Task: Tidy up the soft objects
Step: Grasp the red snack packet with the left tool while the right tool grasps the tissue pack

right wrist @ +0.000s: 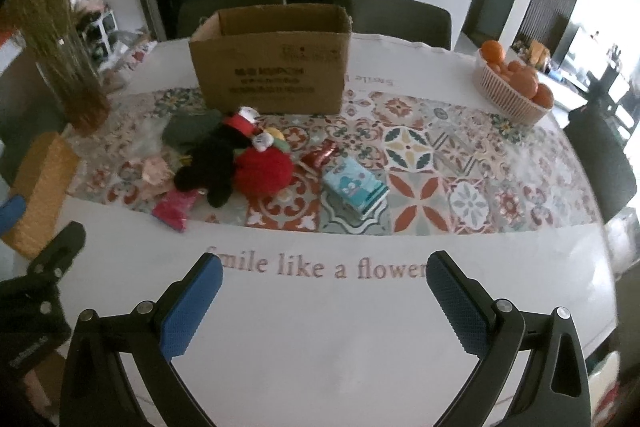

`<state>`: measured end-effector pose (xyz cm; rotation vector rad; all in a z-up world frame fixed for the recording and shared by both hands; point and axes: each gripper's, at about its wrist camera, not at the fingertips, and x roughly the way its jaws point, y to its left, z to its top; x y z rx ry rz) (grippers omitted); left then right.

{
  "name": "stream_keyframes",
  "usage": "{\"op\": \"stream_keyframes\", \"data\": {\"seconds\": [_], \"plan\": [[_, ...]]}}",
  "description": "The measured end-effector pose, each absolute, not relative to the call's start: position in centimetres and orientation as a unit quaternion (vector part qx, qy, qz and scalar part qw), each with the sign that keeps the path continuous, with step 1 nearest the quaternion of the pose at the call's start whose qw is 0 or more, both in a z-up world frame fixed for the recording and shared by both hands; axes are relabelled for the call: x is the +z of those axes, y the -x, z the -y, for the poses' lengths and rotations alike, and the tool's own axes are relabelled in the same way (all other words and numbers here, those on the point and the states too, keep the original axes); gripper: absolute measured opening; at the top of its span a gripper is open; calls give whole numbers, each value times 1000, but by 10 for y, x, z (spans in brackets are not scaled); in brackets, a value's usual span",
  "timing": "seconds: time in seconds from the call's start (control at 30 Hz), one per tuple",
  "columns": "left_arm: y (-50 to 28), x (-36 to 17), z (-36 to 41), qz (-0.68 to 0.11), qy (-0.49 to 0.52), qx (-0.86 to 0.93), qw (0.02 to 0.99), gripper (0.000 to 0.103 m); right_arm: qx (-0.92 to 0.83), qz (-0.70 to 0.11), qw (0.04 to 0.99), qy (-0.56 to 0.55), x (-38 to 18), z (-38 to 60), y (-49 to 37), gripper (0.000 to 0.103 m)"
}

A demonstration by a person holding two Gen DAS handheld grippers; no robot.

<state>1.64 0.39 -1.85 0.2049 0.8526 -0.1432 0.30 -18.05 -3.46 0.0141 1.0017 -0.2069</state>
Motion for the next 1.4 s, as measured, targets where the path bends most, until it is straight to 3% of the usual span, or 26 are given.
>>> {"op": "stream_keyframes", "data": {"seconds": [0.63, 1.4], "plan": [[-45, -85, 40, -383, -191, -43, 903, 86, -50, -490, 848, 197, -96, 193, -64, 103], [-122, -158, 46, -445, -185, -69, 873, 75, -11, -478, 859, 182, -155, 222, -128, 100]]}}
